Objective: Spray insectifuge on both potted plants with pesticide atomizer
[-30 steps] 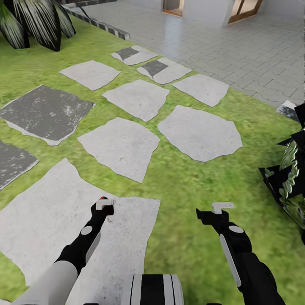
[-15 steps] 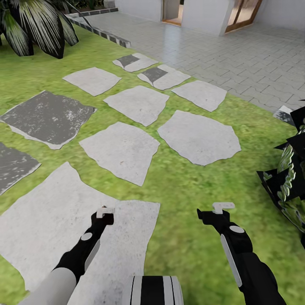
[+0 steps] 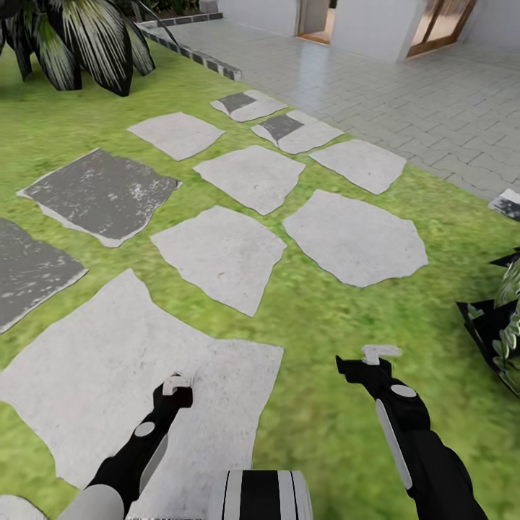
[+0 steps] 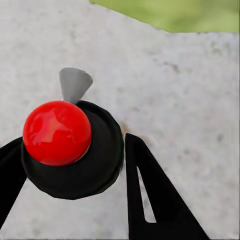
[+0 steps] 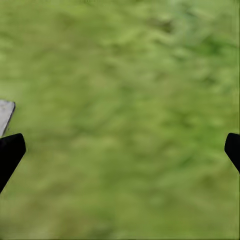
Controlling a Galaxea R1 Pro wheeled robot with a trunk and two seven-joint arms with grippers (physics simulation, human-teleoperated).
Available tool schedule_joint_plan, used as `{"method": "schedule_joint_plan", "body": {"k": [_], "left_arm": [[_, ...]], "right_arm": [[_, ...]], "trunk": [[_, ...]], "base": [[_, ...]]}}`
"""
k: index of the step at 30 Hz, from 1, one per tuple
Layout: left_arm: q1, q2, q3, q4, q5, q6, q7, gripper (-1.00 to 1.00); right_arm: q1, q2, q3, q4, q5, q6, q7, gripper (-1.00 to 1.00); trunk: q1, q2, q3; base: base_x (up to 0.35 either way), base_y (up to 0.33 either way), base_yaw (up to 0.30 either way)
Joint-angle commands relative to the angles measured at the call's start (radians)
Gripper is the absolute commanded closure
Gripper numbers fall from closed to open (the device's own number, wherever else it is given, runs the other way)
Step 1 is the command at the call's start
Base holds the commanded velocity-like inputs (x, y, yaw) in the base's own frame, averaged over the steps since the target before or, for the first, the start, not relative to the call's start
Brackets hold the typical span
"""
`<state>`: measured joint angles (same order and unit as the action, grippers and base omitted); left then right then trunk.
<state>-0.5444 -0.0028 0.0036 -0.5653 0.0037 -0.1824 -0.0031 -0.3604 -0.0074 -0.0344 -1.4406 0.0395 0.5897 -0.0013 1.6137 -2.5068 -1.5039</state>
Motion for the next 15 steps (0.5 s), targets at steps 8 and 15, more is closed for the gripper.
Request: {"method": "schedule_joint_plan", "body": {"k": [8,15], "left_arm": [[0.021,0.0,0.004,0.001,0.001,-0.003,0.0,1.0],[0.021,0.0,0.004,0.001,0.001,-0.003,0.002,1.0]], "right_arm": [[0.0,0.002,0.001,-0.001,0.004,0.005,0.0,-1.0],[0.0,0.003,0.002,-0.001,0.004,0.005,0.0,-1.0]], "trunk": [[0.0,0.0,0.003],[0.0,0.0,0.011]], "base": [[0.0,0.0,0.252],[0.0,0.0,0.235]]}}
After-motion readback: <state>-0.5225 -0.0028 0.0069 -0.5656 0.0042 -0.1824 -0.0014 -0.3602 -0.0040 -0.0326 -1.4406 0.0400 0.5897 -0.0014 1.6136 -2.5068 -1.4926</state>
